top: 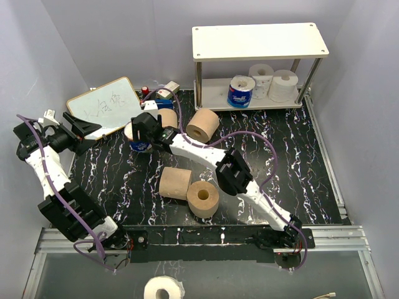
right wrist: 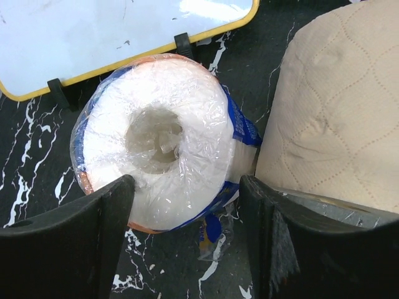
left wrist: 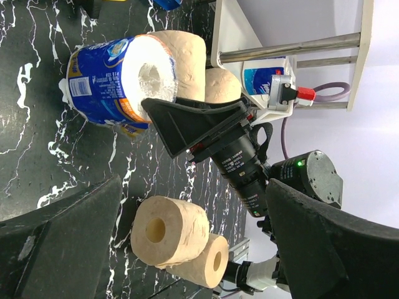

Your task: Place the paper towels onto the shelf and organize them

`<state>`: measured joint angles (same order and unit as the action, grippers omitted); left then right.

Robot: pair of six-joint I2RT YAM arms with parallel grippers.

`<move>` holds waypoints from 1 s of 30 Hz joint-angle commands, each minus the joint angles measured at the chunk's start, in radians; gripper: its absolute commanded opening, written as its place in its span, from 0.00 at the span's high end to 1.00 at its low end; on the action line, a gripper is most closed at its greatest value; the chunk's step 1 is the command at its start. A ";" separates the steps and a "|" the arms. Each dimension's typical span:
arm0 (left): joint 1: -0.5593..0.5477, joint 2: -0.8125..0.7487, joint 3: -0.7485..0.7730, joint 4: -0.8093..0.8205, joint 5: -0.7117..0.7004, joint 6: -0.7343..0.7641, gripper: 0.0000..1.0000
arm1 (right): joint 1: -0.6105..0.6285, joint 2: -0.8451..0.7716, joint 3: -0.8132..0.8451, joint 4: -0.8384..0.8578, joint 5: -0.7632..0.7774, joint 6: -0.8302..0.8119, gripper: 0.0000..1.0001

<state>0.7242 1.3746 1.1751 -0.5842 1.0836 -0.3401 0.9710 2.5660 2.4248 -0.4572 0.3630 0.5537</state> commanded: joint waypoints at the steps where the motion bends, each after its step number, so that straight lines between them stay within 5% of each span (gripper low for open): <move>1: 0.002 -0.011 -0.021 -0.011 0.045 0.024 0.02 | -0.002 0.002 -0.026 0.015 0.109 -0.007 0.34; 13: 0.002 0.016 -0.045 -0.012 0.027 0.053 0.02 | -0.021 -0.033 -0.054 0.084 0.118 0.024 0.27; 30: 0.002 0.016 -0.066 -0.025 0.016 0.089 0.02 | -0.069 -0.157 -0.323 0.338 -0.055 0.168 0.23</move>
<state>0.7242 1.3994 1.1103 -0.5949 1.0824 -0.2764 0.9138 2.4580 2.1113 -0.1600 0.3107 0.7128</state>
